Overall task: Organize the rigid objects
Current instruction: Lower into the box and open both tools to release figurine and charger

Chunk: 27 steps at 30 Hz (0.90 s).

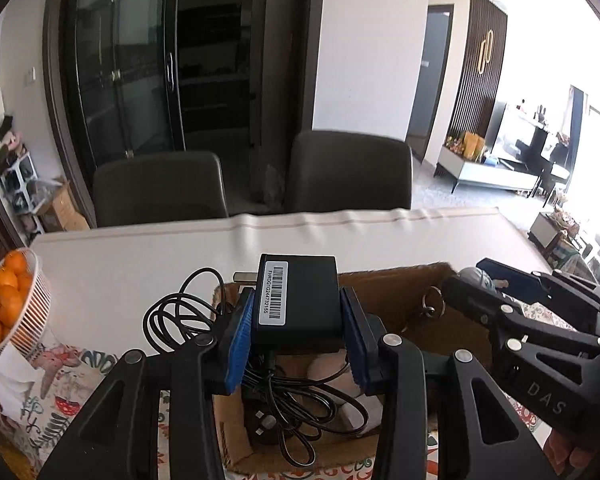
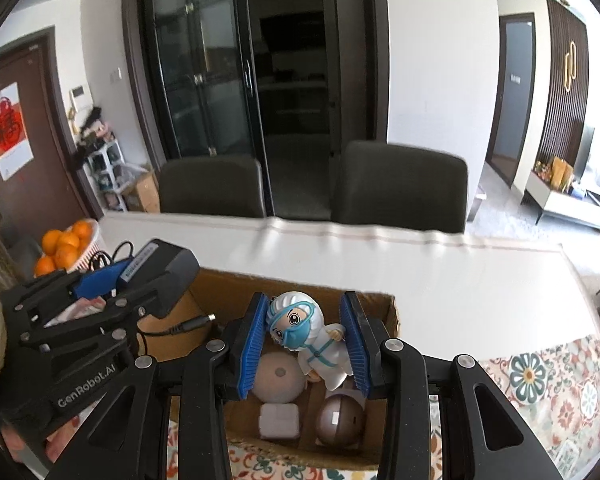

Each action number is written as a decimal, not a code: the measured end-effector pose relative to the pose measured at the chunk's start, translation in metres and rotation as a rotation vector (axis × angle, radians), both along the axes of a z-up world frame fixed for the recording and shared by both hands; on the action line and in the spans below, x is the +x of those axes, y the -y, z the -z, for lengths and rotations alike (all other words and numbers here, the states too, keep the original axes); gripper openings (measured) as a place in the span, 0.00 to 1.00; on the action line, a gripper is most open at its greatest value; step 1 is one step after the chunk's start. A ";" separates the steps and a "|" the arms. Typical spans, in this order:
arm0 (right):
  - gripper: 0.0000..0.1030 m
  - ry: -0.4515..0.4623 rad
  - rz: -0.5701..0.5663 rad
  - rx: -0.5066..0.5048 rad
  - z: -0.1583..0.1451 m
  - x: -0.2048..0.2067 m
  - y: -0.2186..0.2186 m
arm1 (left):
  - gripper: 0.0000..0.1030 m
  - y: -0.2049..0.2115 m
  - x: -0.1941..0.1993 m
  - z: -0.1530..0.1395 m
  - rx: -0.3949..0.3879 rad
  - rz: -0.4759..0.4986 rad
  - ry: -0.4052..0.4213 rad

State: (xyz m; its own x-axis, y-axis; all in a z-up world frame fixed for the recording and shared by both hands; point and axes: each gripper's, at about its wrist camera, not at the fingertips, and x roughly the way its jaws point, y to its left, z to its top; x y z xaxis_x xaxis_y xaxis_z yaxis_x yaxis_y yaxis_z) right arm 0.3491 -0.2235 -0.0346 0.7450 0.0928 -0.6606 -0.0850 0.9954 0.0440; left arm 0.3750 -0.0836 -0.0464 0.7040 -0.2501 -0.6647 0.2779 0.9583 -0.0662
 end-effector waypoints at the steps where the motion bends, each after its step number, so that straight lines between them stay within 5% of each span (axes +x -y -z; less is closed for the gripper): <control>1: 0.37 -0.014 0.001 0.004 0.004 0.004 0.001 | 0.40 0.001 0.004 0.004 0.003 0.003 -0.017; 13: 0.37 -0.176 0.010 0.054 0.048 0.024 0.014 | 0.42 0.004 0.006 0.031 0.034 0.008 -0.094; 18: 0.51 -0.174 0.026 0.047 0.049 0.016 0.016 | 0.48 -0.002 -0.005 0.023 0.057 -0.013 -0.069; 27: 0.66 -0.129 0.084 -0.012 0.027 -0.016 0.011 | 0.82 -0.016 -0.041 0.000 0.103 -0.104 0.000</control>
